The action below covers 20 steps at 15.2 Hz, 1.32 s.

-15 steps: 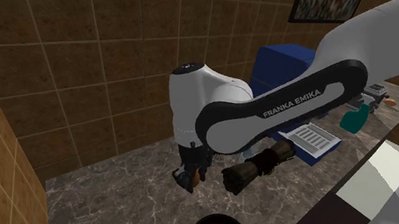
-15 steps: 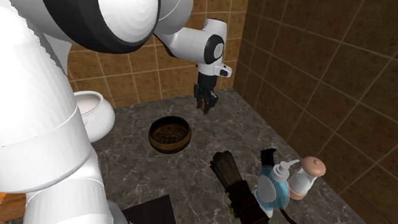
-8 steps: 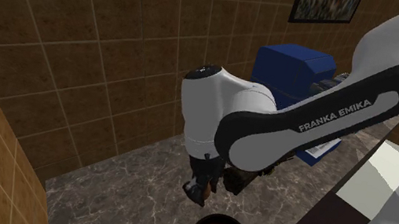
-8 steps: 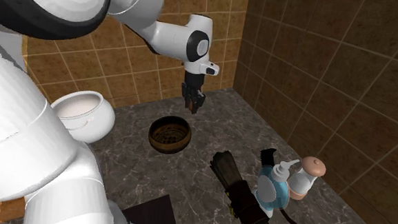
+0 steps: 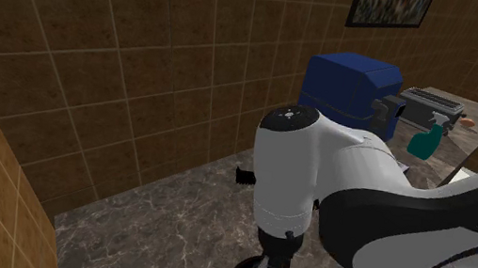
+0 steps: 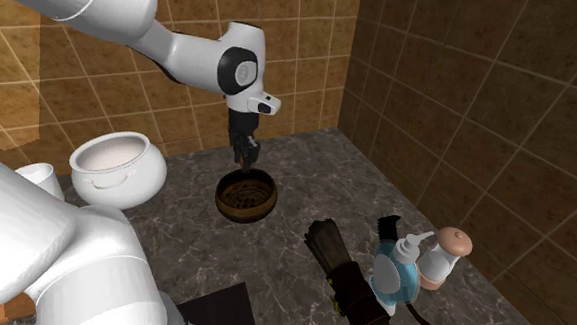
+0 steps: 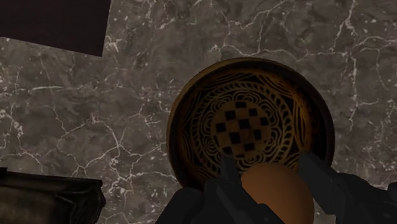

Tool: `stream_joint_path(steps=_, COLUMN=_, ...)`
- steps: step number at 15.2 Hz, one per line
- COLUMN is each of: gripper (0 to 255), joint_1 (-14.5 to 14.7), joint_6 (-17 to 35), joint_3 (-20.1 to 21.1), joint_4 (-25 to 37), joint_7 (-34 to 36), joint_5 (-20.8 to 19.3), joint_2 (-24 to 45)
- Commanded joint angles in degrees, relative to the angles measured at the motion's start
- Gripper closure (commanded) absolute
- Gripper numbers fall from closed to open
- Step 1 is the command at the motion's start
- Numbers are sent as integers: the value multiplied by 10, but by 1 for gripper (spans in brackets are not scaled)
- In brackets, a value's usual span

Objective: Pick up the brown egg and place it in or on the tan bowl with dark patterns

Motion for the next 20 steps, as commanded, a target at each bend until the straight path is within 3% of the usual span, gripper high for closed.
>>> stream_joint_path(steps=1, gripper=255, joint_1=8, joint_6=10, joint_3=4, joint_4=-20, joint_7=3, joint_5=13, joint_2=-12)
stream_joint_path(steps=13, gripper=255, joint_1=-4, joint_6=121, joint_3=29, joint_4=-57, joint_7=32, joint_5=-24, joint_2=71)
stream_joint_path(steps=20, gripper=255, joint_1=-4, joint_6=121, joint_3=28, joint_4=-57, joint_7=32, joint_5=-24, joint_2=71)
